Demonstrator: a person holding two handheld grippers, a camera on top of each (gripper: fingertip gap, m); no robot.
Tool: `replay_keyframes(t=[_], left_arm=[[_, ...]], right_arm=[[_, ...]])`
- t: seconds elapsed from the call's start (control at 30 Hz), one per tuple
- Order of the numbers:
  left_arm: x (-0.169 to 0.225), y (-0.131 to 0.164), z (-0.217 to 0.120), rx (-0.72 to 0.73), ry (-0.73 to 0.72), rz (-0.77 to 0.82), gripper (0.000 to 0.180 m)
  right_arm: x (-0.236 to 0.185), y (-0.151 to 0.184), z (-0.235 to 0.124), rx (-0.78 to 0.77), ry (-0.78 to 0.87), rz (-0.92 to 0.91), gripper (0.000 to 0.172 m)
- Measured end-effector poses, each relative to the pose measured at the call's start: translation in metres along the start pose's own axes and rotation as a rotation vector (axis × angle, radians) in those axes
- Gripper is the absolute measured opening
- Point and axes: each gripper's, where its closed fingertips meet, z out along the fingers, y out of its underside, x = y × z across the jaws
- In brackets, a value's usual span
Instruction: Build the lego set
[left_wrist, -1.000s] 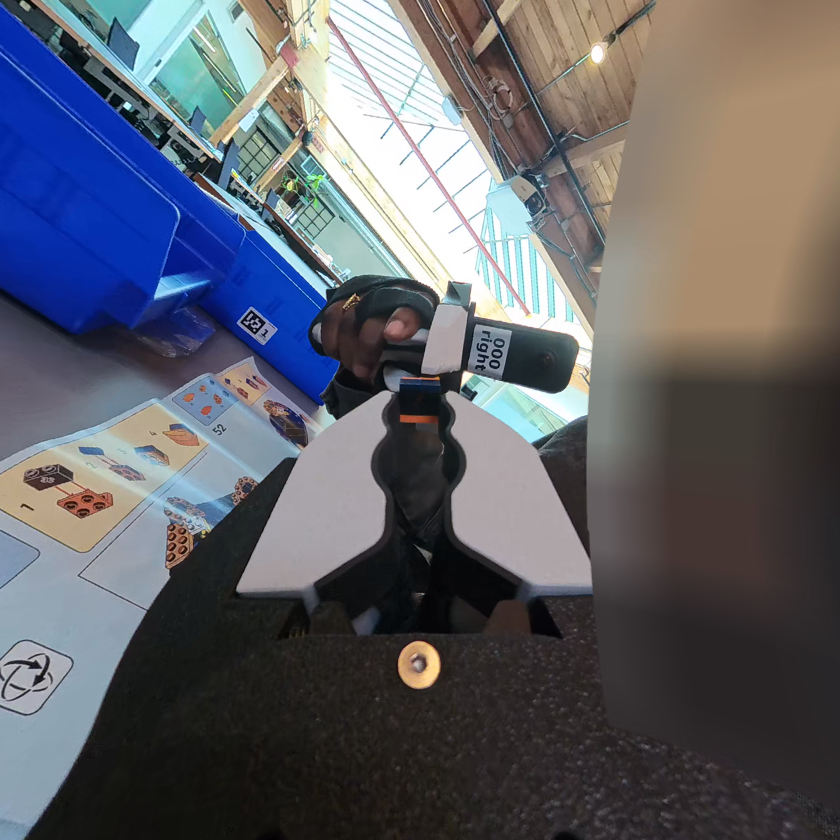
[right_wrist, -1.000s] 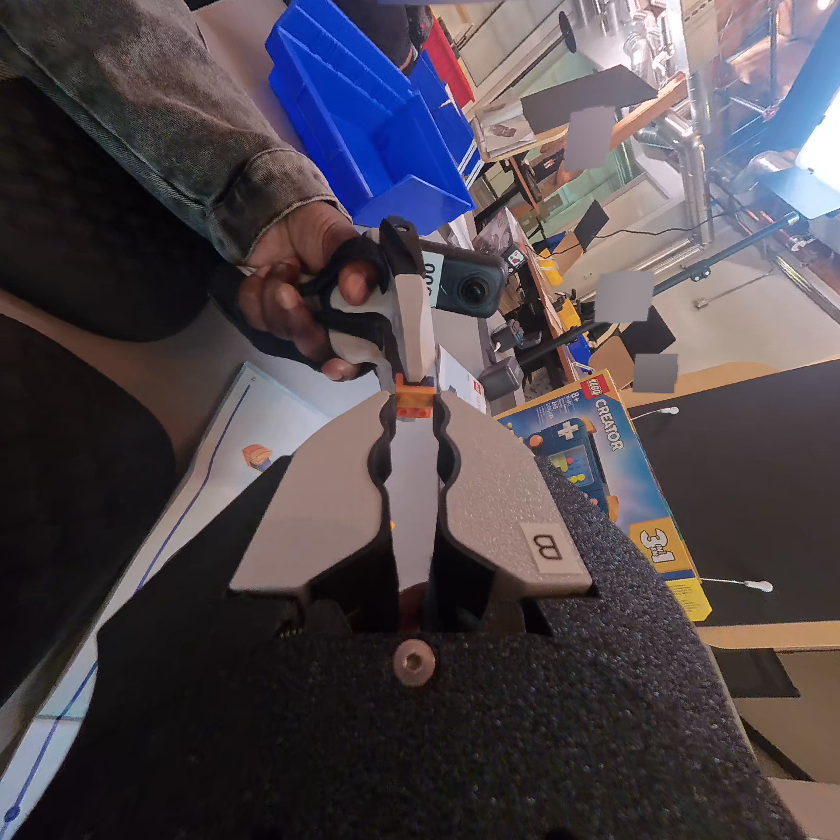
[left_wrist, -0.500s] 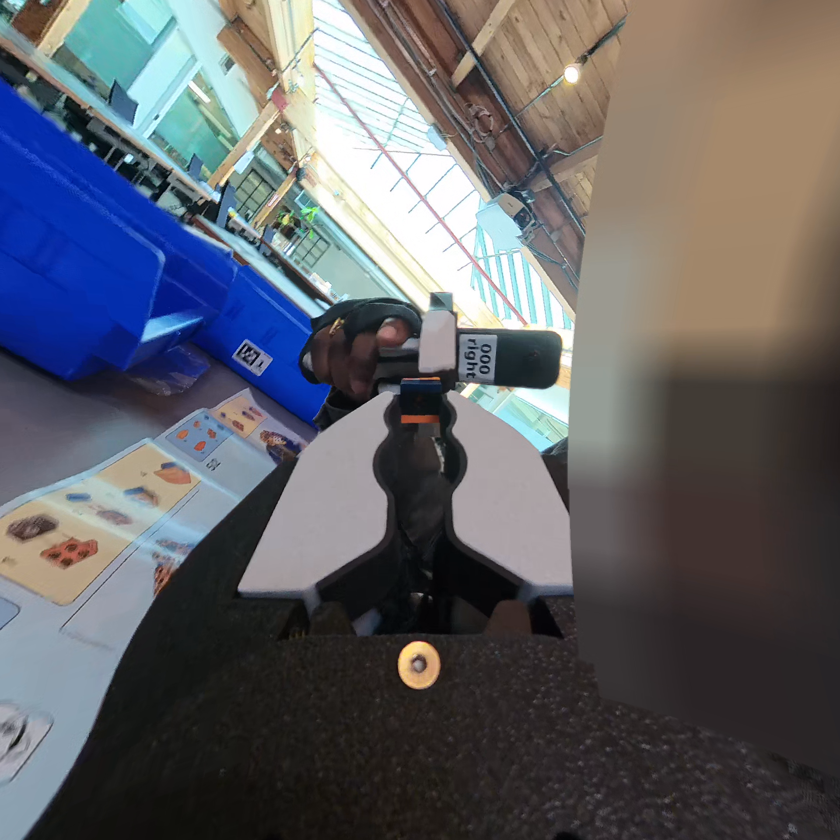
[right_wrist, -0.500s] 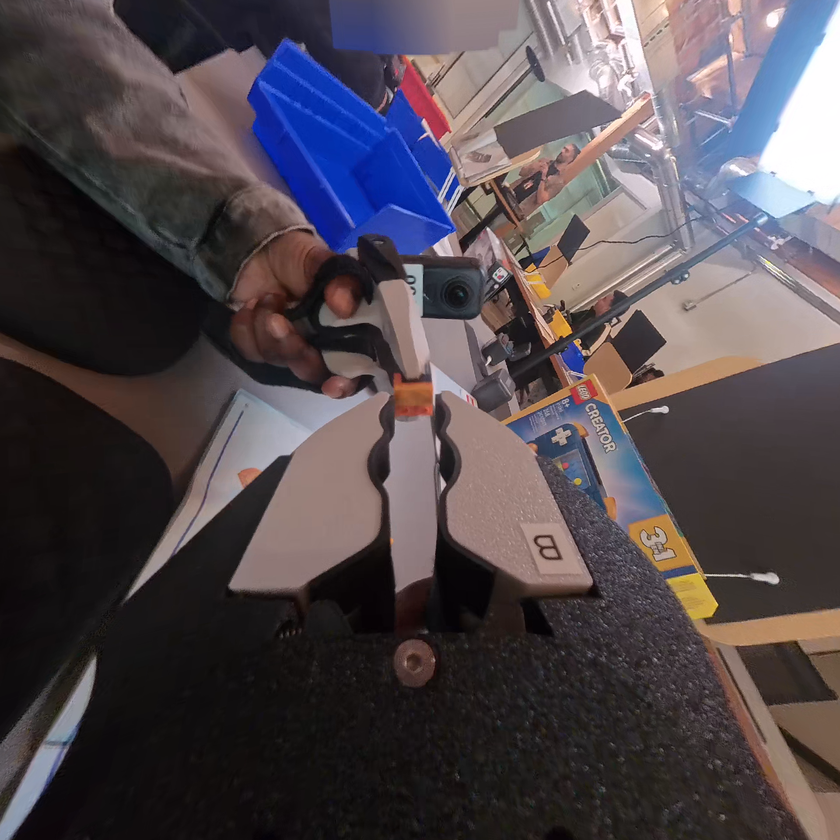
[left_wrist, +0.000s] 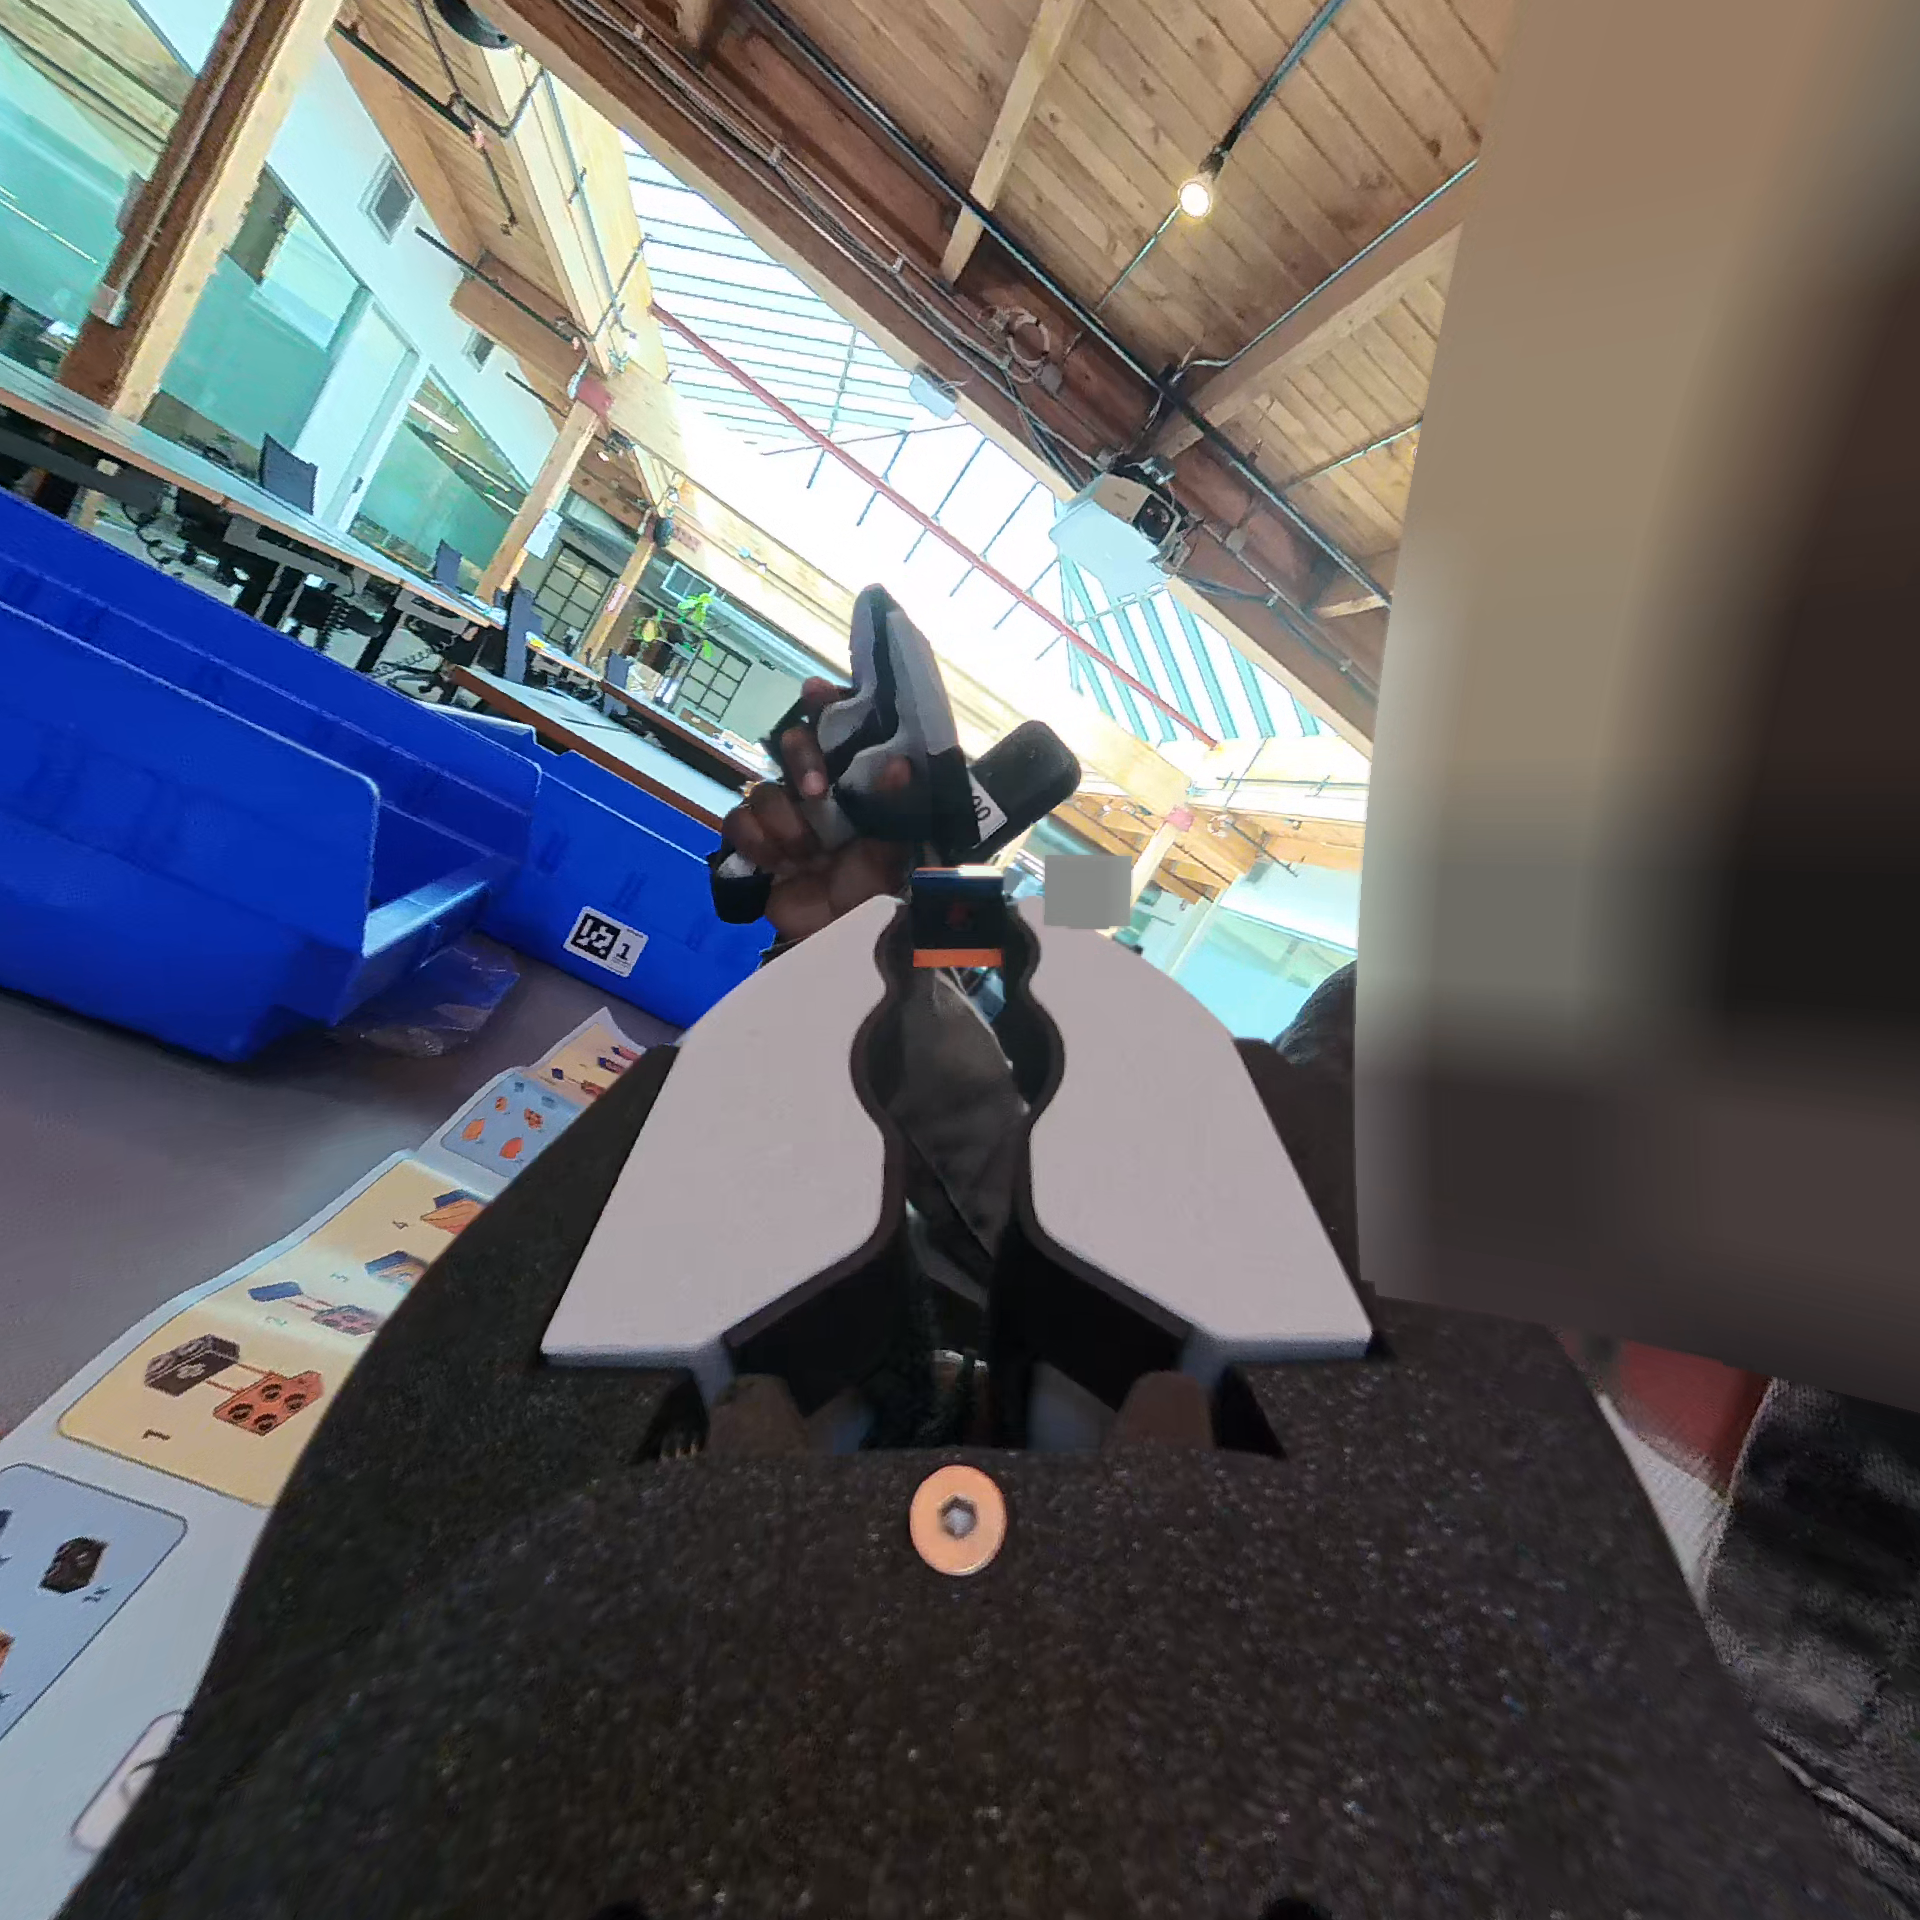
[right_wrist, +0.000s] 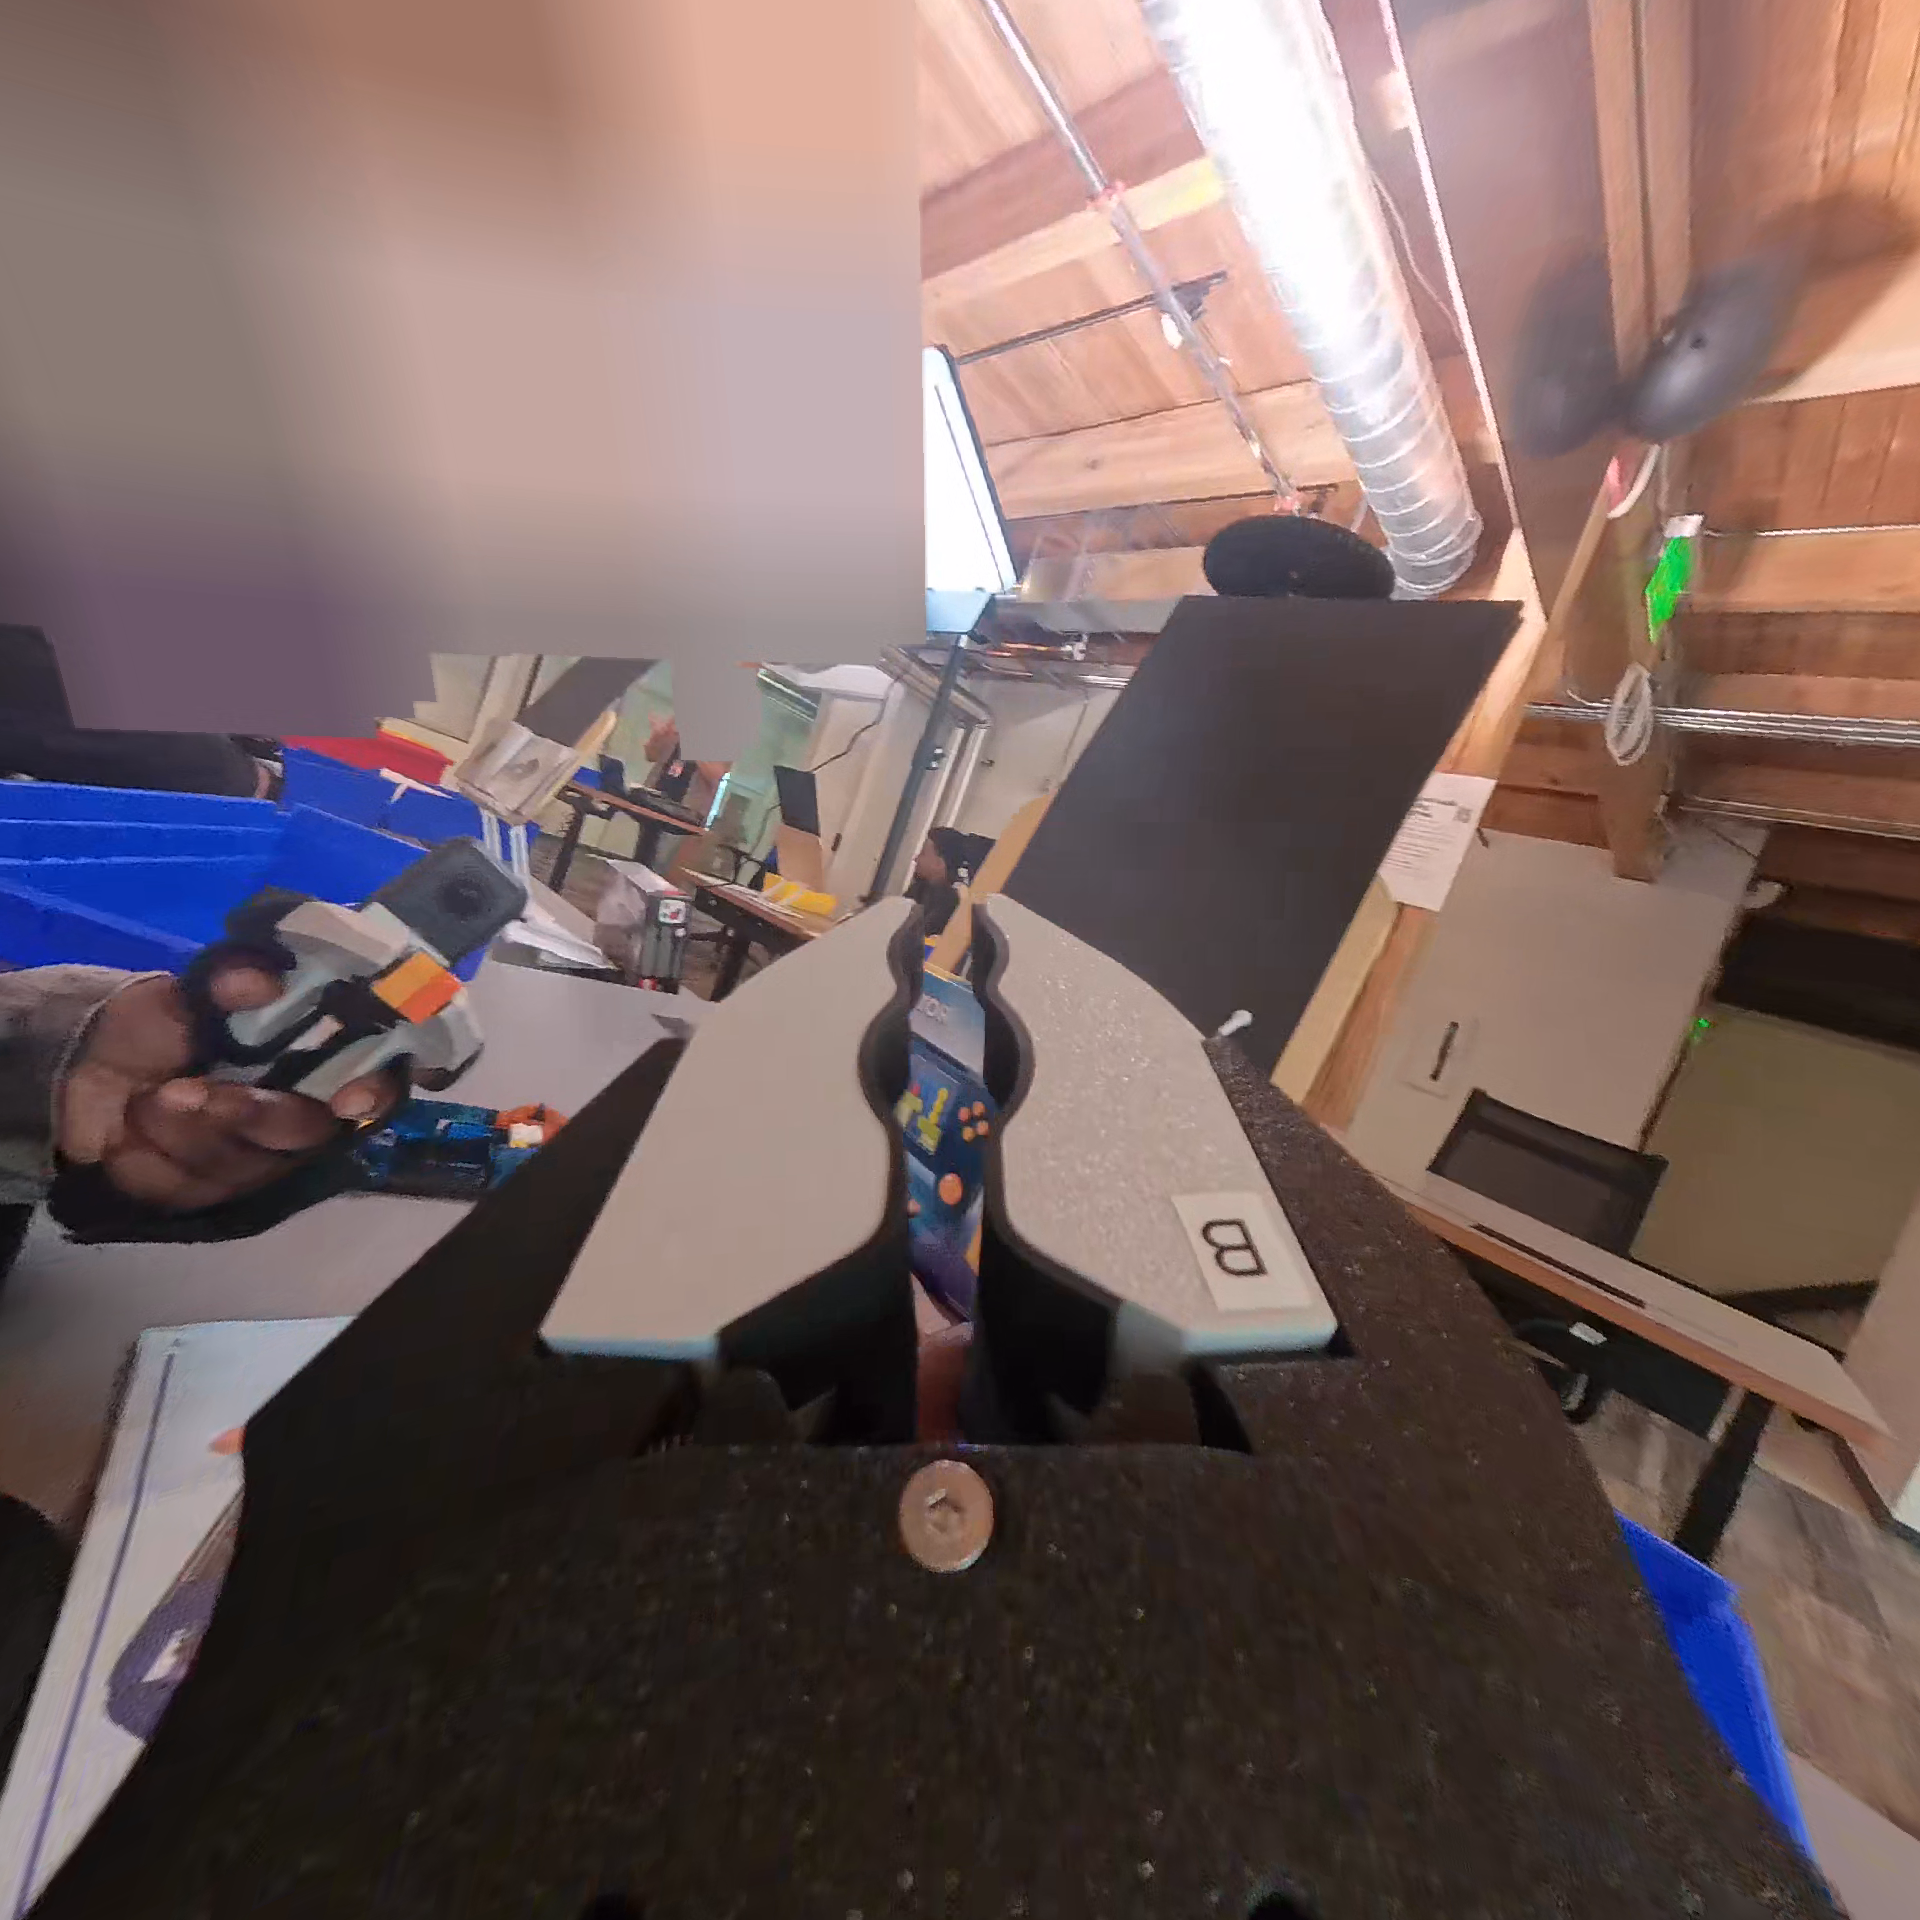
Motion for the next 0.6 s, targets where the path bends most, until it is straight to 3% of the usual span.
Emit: replay_keyframes(t=[0.2, 0.6], left_arm=[[-0.005, 0.003, 0.0, -0.039, -0.065, 0.111, 0.015], [-0.002, 0.003, 0.002, -0.043, -0.055, 0.147, 0.015]], right_arm=[[0.025, -0.018, -0.021, 0.07, 0.086, 0.025, 0.0], [0.041, -0.012, -0.03, 0.063, 0.151, 0.045, 0.0]])
